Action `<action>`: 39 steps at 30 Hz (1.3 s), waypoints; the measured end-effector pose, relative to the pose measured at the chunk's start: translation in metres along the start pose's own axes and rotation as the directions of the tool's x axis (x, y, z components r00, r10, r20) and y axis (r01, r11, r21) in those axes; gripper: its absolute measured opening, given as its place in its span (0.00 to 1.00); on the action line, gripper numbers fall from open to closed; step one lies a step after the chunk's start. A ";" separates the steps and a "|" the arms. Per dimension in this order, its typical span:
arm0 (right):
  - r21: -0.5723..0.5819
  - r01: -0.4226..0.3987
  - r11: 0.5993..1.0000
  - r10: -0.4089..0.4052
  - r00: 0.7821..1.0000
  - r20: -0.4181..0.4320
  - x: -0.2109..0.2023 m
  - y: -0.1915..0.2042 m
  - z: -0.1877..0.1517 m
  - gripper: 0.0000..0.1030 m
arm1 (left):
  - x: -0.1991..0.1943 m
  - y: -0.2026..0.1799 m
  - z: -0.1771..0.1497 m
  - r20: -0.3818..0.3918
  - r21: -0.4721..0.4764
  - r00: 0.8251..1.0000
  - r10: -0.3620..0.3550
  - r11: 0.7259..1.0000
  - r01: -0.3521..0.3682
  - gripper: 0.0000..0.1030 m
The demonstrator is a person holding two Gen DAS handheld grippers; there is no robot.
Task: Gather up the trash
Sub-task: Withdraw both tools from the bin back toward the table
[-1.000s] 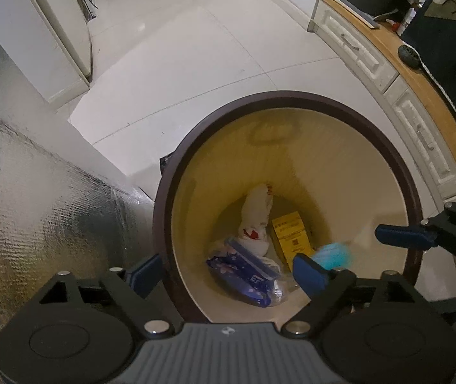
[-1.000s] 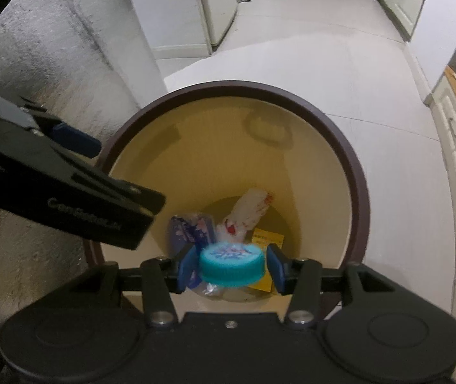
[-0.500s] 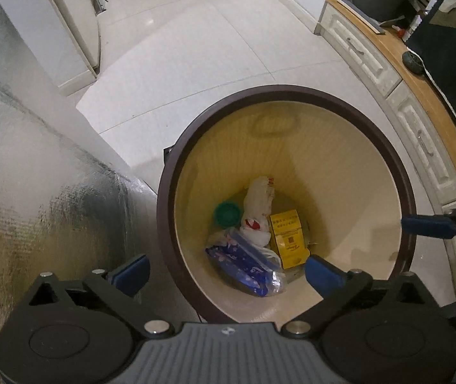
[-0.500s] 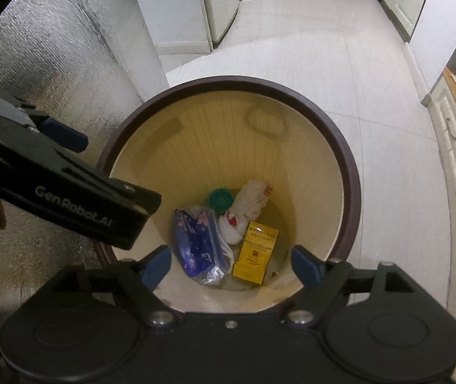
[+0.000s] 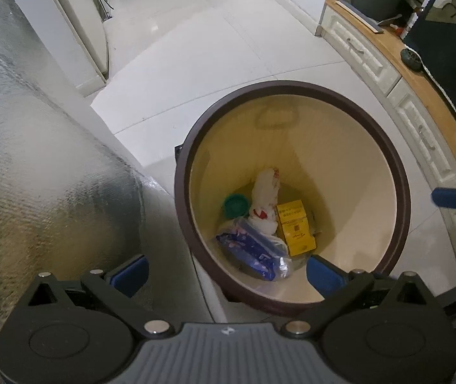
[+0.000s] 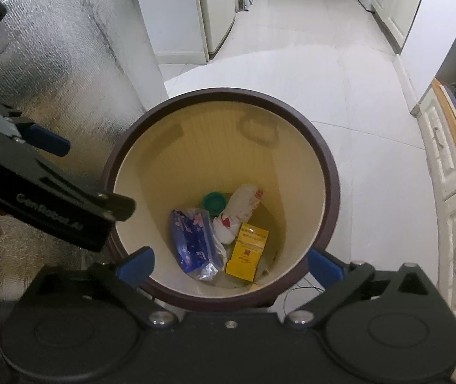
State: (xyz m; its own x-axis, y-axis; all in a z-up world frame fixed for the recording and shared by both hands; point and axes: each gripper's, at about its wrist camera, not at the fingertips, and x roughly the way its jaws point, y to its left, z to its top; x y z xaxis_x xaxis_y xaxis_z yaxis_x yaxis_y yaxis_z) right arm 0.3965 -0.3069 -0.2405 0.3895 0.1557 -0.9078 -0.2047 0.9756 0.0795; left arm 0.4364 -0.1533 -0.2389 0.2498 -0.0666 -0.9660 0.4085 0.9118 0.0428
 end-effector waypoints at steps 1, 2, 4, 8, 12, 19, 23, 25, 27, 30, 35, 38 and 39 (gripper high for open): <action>0.003 0.005 1.000 -0.005 1.000 0.002 -0.002 -0.001 -0.002 1.00 | -0.002 0.000 -0.002 0.003 -0.002 1.000 0.004 1.000 -0.004 1.00; 0.006 0.010 1.000 -0.010 1.000 0.007 -0.005 -0.002 -0.003 1.00 | -0.003 0.001 -0.003 0.006 -0.007 1.000 0.006 1.000 -0.006 1.00; 0.015 0.012 1.000 -0.013 1.000 0.015 -0.010 -0.004 -0.006 1.00 | -0.007 0.003 -0.008 0.011 -0.016 1.000 0.009 1.000 -0.009 1.00; 0.036 0.021 0.999 -0.022 0.999 0.035 -0.021 -0.008 -0.012 1.00 | -0.014 0.002 -0.018 0.016 -0.014 1.000 0.021 1.000 -0.021 1.00; 0.058 0.034 0.998 -0.038 0.998 0.055 -0.032 -0.012 -0.017 1.00 | -0.021 0.001 -0.028 0.027 -0.025 0.999 0.024 0.999 -0.024 1.00; 0.092 0.047 0.995 -0.055 0.995 0.086 -0.050 -0.019 -0.030 1.00 | -0.035 -0.001 -0.045 0.061 -0.044 0.998 0.028 0.999 -0.026 1.00; 0.107 0.052 0.993 -0.062 0.993 0.101 -0.059 -0.023 -0.040 1.00 | -0.052 -0.009 -0.056 0.104 -0.035 0.994 0.026 0.999 -0.023 1.00; 0.109 0.055 0.993 -0.067 0.991 0.112 -0.065 -0.024 -0.044 1.00 | -0.060 -0.012 -0.061 0.120 -0.034 0.993 0.019 0.999 -0.015 1.00; 0.116 0.055 0.992 -0.069 0.990 0.124 -0.070 -0.024 -0.048 1.00 | -0.068 -0.016 -0.067 0.147 -0.022 0.989 0.034 0.999 -0.031 1.00; 0.117 0.061 0.991 -0.078 0.986 0.151 -0.082 -0.024 -0.055 1.00 | -0.082 -0.021 -0.077 0.183 -0.015 0.983 0.023 1.000 -0.021 1.00; 0.115 0.095 0.989 -0.115 0.975 0.188 -0.105 -0.028 -0.070 1.00 | -0.107 -0.030 -0.091 0.251 0.003 0.968 -0.010 1.000 0.009 1.00; 0.119 0.082 0.989 -0.108 0.966 0.234 -0.123 -0.029 -0.079 1.00 | -0.126 -0.035 -0.101 0.299 0.017 0.953 -0.041 0.999 0.037 1.00; 0.121 0.076 0.990 -0.105 0.961 0.254 -0.131 -0.030 -0.083 1.00 | -0.134 -0.036 -0.104 0.318 0.023 0.947 -0.045 0.999 0.040 1.00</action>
State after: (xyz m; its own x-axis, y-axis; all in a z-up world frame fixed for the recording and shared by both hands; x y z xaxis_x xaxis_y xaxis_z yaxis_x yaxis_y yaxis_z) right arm 0.2773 -0.3689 -0.1581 0.6242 0.0864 -0.7765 -0.0645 0.9962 0.0590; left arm 0.2967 -0.1351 -0.1381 0.4971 -0.2331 -0.8358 0.4379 0.8990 0.0097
